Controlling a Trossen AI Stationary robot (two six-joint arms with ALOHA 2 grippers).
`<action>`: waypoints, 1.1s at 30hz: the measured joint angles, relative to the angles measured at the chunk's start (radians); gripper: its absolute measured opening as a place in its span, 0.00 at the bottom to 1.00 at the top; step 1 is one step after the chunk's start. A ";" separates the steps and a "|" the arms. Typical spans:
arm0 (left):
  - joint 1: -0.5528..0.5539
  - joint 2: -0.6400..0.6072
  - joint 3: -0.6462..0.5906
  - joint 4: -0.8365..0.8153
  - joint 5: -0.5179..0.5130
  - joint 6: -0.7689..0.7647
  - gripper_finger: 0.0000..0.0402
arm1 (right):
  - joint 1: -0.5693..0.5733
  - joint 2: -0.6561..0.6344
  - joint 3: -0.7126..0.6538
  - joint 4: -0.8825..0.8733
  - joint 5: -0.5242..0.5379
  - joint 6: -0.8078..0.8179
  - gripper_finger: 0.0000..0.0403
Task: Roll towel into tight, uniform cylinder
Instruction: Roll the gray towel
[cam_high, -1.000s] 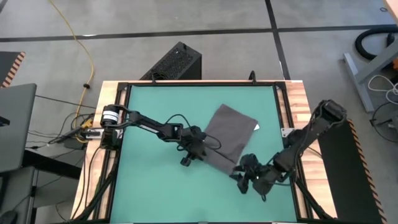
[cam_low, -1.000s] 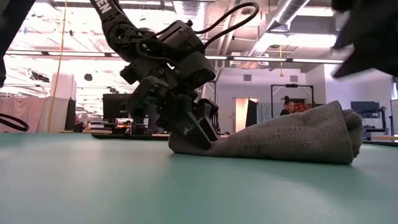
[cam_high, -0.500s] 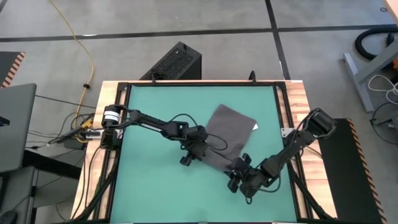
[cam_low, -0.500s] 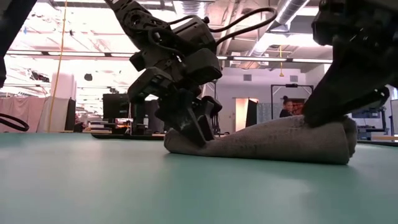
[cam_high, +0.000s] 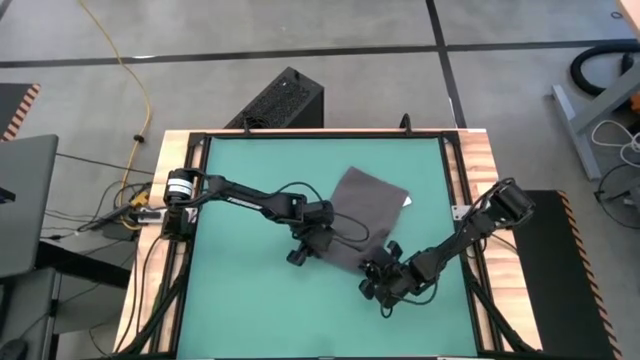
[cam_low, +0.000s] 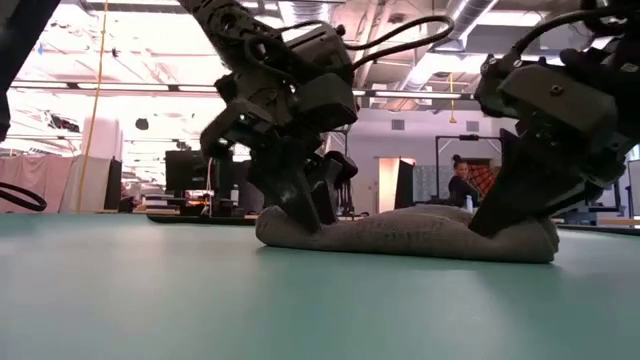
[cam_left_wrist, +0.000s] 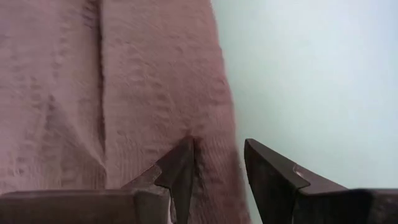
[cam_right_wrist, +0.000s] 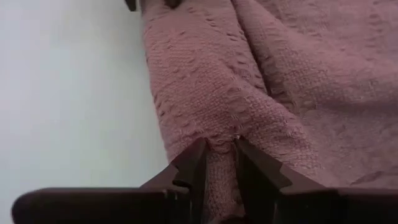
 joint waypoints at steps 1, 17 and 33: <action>0.000 0.000 0.020 -0.033 0.000 0.012 0.32 | -0.004 0.014 0.000 0.002 -0.014 0.009 0.28; 0.063 -0.140 0.112 -0.365 0.062 0.079 0.22 | 0.050 0.026 -0.003 0.046 -0.116 0.065 0.28; -0.055 -0.187 -0.124 0.200 -0.156 0.147 0.21 | 0.059 0.027 -0.004 0.052 -0.087 0.060 0.28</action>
